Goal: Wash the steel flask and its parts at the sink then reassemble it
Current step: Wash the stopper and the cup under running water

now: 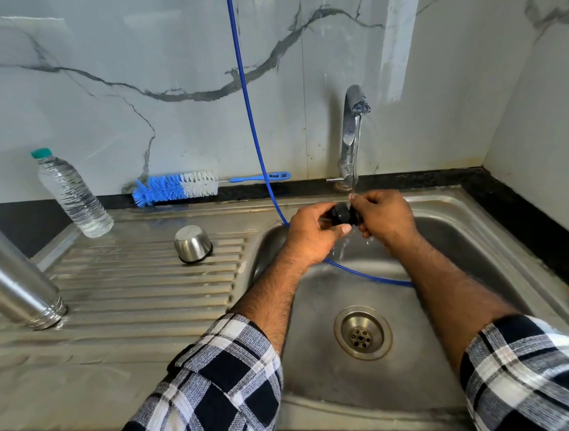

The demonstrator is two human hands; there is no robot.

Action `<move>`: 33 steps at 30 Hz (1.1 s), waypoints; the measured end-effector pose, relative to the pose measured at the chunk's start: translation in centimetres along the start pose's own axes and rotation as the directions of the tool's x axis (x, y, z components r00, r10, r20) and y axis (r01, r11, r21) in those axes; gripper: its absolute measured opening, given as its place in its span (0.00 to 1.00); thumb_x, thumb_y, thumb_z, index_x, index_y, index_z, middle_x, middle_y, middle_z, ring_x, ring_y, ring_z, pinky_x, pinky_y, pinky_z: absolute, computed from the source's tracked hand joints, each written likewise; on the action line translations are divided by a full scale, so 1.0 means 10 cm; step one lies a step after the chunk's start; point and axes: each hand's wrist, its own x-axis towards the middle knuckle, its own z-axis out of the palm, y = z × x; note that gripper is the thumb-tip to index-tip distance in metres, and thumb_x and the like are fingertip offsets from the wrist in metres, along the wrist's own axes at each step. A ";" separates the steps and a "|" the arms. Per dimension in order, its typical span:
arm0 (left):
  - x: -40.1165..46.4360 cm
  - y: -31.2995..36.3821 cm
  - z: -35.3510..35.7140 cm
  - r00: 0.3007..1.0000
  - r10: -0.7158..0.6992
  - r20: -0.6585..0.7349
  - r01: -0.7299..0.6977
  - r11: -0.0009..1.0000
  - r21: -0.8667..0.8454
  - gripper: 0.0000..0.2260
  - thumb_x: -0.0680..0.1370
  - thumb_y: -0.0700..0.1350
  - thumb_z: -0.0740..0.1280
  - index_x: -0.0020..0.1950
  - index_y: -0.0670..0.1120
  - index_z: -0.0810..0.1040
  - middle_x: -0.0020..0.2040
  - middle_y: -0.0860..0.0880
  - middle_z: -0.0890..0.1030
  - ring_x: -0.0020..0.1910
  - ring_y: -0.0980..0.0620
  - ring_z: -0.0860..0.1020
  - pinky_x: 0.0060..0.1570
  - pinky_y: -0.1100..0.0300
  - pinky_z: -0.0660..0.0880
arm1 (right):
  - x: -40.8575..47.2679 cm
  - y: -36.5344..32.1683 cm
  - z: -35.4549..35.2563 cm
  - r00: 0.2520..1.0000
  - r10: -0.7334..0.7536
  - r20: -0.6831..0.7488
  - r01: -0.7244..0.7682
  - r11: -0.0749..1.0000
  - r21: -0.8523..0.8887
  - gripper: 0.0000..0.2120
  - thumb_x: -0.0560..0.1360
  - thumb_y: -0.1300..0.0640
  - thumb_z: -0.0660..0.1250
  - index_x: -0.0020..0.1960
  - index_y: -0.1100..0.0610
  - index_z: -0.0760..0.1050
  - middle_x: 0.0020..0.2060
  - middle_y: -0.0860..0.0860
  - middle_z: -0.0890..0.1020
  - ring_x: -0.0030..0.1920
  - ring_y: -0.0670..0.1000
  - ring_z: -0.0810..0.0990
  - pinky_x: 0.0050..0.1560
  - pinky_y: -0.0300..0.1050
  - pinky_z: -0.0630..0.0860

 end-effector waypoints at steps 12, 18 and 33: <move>-0.02 0.02 0.03 0.994 0.105 -0.008 -0.103 0.987 0.120 0.24 0.73 0.38 0.80 0.68 0.50 0.81 0.52 0.49 0.87 0.43 0.51 0.88 0.50 0.49 0.86 | -0.01 -0.04 -0.01 0.987 0.159 -0.033 -0.147 0.961 0.235 0.11 0.81 0.52 0.73 0.47 0.60 0.84 0.35 0.58 0.84 0.27 0.50 0.78 0.28 0.43 0.78; -0.01 0.00 0.00 0.988 0.113 -0.108 -0.094 0.981 0.168 0.28 0.72 0.36 0.80 0.69 0.52 0.80 0.59 0.48 0.86 0.42 0.51 0.87 0.46 0.48 0.87 | 0.03 -0.02 -0.06 0.944 0.184 0.274 -0.257 0.931 0.259 0.10 0.83 0.49 0.70 0.55 0.55 0.84 0.32 0.54 0.84 0.31 0.50 0.80 0.35 0.46 0.81; -0.02 0.13 0.00 0.977 0.177 -0.116 -0.166 0.981 0.101 0.23 0.73 0.45 0.80 0.66 0.49 0.81 0.57 0.48 0.85 0.40 0.48 0.88 0.46 0.46 0.86 | 0.01 -0.07 -0.04 0.989 0.074 0.127 -0.097 0.977 0.189 0.18 0.83 0.43 0.67 0.44 0.56 0.80 0.29 0.52 0.78 0.28 0.49 0.72 0.29 0.43 0.68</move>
